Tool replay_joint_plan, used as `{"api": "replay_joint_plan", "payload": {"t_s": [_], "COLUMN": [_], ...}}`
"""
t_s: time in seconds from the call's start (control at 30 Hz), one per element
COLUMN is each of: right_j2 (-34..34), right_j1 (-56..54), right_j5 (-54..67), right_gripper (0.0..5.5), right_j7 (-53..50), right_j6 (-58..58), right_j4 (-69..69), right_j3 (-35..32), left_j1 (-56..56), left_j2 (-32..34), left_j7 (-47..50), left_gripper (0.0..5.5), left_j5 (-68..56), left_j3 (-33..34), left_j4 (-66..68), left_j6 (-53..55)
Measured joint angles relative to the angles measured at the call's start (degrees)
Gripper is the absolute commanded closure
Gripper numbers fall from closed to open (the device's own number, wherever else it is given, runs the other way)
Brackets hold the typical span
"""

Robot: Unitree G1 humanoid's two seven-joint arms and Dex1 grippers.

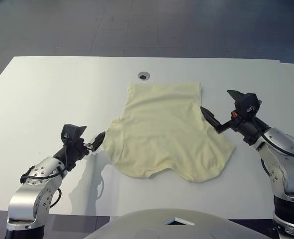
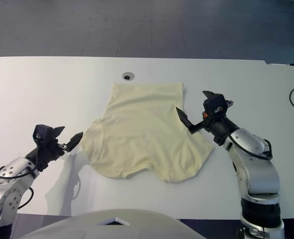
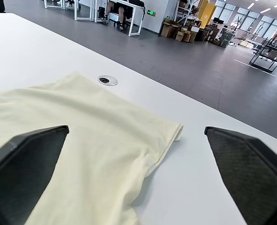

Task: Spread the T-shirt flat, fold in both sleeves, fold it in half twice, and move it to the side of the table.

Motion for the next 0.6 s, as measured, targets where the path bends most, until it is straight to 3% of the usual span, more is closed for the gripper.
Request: {"api": "replay_joint_plan", "payload": {"t_s": [0.6], "right_j2": [-0.01], "right_j1": [2.26], "right_j5": [0.30], "right_gripper": [0.10], "right_j7": [-0.86], "right_j6": [1.24], "right_j4": [-3.83], "right_j3": [0.56], "left_j1": [-4.72], "left_j2": [-0.05], "left_j7": [-6.57], "left_gripper": [5.27], "left_j5": [6.52], "left_j3": [-6.16], "left_j4": [10.86], "left_j6": [-3.91]}}
